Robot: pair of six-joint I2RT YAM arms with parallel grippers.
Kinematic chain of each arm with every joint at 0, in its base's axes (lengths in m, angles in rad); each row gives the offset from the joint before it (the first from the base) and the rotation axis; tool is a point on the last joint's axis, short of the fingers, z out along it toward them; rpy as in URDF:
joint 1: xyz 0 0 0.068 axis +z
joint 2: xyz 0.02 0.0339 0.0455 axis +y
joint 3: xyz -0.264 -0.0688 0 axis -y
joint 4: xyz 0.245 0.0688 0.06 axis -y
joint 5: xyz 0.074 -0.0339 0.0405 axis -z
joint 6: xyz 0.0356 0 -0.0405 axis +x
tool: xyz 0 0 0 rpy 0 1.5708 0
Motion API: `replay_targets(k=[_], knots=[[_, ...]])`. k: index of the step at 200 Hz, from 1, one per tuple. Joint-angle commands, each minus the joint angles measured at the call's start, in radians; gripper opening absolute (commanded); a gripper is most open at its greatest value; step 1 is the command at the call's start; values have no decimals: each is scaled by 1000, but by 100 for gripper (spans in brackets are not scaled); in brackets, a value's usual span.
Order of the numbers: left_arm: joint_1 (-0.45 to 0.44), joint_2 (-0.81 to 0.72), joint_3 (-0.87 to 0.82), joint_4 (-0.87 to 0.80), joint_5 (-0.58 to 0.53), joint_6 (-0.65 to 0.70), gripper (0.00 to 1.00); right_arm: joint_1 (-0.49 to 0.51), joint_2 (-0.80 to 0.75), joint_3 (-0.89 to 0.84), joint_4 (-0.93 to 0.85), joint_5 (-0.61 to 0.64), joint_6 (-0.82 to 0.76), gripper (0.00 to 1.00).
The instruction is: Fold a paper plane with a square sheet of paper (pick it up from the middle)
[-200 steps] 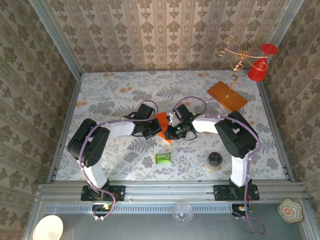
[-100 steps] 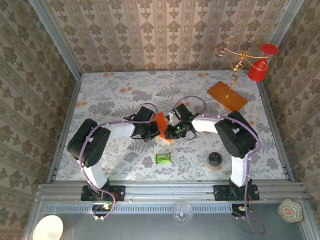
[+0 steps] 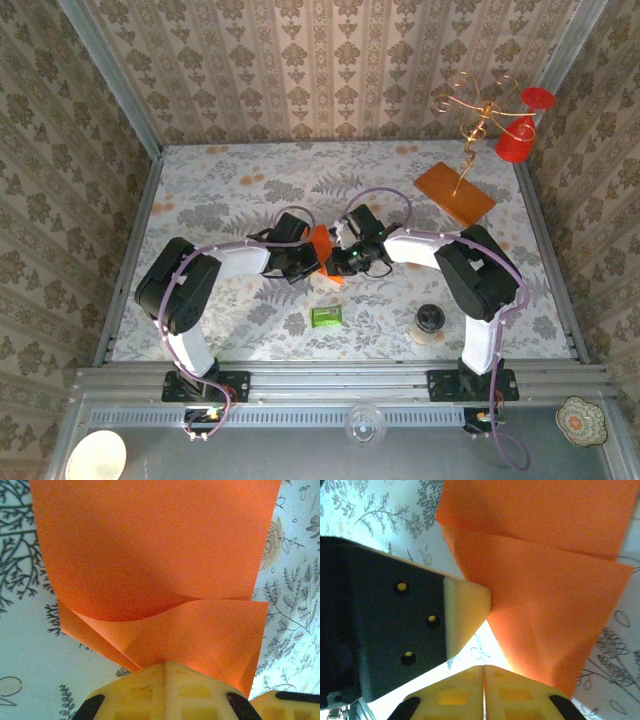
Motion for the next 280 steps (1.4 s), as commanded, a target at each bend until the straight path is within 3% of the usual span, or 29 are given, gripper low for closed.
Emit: replay_targets(k=[1, 95, 153, 227, 280], knots=[[-1, 30, -15, -68, -47, -13, 4, 13, 26, 21, -55, 22, -30, 11], [12, 71, 3, -151, -66, 6, 2, 2, 65, 18, -93, 75, -57, 9], [28, 84, 2, -155, -60, 30, 2, -59, 21, -103, 14, -90, -69, 9], [26, 96, 11, -106, -19, 31, 2, -103, -171, -213, 81, -153, -90, 11], [25, 83, 20, -105, -18, 33, 2, -48, -75, -95, 45, -52, -56, 10]])
